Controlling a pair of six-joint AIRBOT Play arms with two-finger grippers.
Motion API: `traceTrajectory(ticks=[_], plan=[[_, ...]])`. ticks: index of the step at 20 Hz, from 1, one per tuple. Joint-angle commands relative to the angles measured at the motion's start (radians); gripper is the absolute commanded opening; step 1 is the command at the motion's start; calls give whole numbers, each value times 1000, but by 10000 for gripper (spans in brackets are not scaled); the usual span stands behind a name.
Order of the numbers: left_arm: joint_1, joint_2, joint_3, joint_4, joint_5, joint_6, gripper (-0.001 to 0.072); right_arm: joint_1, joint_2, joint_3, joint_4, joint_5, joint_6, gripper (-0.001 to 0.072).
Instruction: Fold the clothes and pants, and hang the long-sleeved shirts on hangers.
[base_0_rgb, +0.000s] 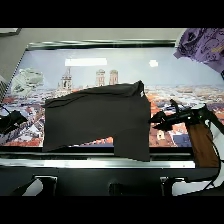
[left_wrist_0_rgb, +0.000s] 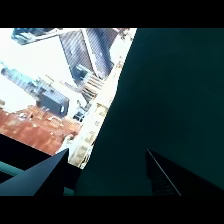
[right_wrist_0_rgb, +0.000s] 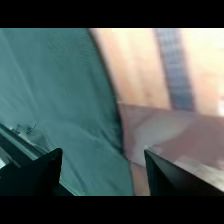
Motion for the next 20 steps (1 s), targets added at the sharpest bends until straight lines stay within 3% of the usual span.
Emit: traceTrajectory(ticks=[1, 2, 4, 8, 14, 20], plan=[[1, 2, -2, -14, -15, -48, 522, 82, -20, -19, -8, -68, -10, 518], [5, 2, -2, -11, -19, -80, 524, 100, -23, -19, -9, -71, 1, 514], [22, 2, -2, -11, -28, -107, 535, 109, -23, -19, -9, -65, 1, 338], [159, 46, -83, -21, -72, -13, 535, 106, -22, -19, -18, -60, 1, 34], [531, 118, -421, -293, -25, 206, 535, 106, -21, -19, -18, -60, 0, 35], [509, 27, -541, -349, -6, 343, 535, 106, -21, -19, -18, -61, -16, 35]])
